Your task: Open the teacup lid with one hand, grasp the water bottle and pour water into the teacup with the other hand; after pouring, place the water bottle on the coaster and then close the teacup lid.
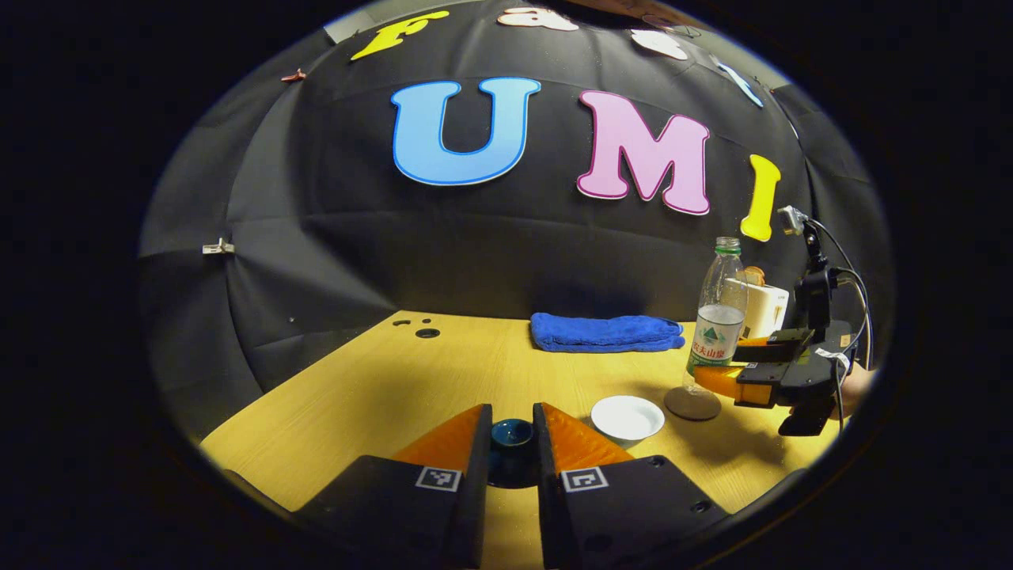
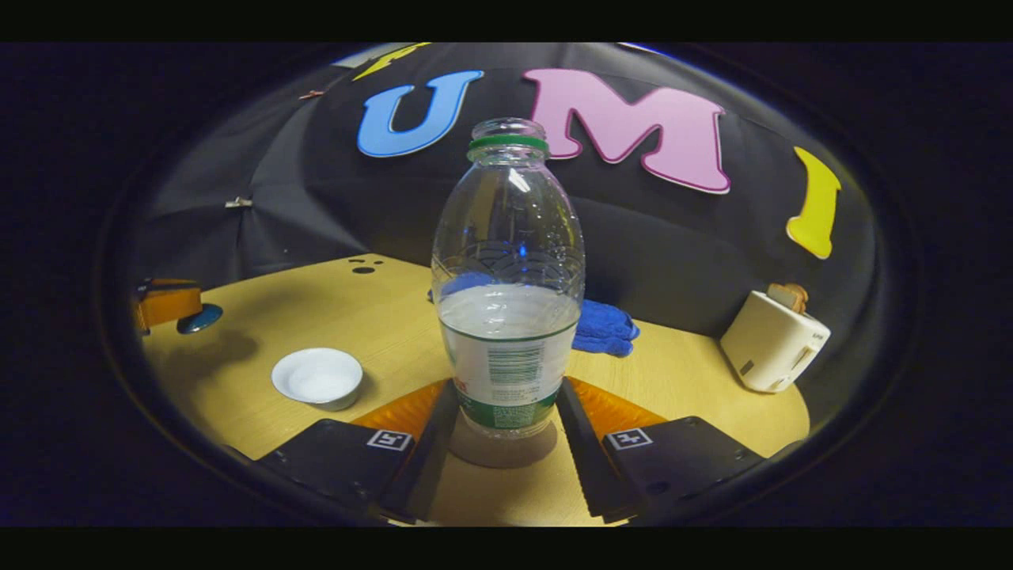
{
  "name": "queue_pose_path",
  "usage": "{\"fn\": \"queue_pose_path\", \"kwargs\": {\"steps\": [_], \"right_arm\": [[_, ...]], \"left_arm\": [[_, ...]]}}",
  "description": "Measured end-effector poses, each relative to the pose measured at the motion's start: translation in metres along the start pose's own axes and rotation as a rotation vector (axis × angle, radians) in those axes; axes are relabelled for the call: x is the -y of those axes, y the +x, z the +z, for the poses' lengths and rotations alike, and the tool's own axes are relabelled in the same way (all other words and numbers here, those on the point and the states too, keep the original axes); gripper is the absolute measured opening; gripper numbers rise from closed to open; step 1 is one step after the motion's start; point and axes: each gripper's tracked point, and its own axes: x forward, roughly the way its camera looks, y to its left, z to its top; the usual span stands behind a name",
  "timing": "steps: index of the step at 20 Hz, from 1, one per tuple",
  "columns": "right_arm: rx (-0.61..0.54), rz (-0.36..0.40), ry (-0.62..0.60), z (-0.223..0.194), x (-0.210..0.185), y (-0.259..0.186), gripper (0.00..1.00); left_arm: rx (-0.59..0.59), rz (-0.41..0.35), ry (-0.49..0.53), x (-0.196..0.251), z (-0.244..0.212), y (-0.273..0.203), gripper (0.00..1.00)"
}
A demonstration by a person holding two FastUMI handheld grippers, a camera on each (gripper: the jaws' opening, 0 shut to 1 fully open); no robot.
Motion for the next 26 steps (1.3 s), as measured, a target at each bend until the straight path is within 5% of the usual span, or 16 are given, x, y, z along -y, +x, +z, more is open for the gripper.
{"fn": "queue_pose_path", "kwargs": {"steps": [17, 22, 26], "right_arm": [[-0.065, 0.014, 0.175, 0.000, -0.006, -0.005, 0.78], [-0.104, 0.016, 0.214, -0.013, -0.006, -0.022, 0.99], [-0.105, 0.006, 0.243, -0.016, -0.002, -0.049, 0.99]], "left_arm": [[-0.001, -0.041, -0.005, 0.034, 0.003, 0.016, 0.28], [0.014, -0.099, 0.001, 0.070, 0.008, 0.038, 0.32], [0.009, -0.156, 0.008, 0.100, 0.003, 0.058, 0.32]]}}
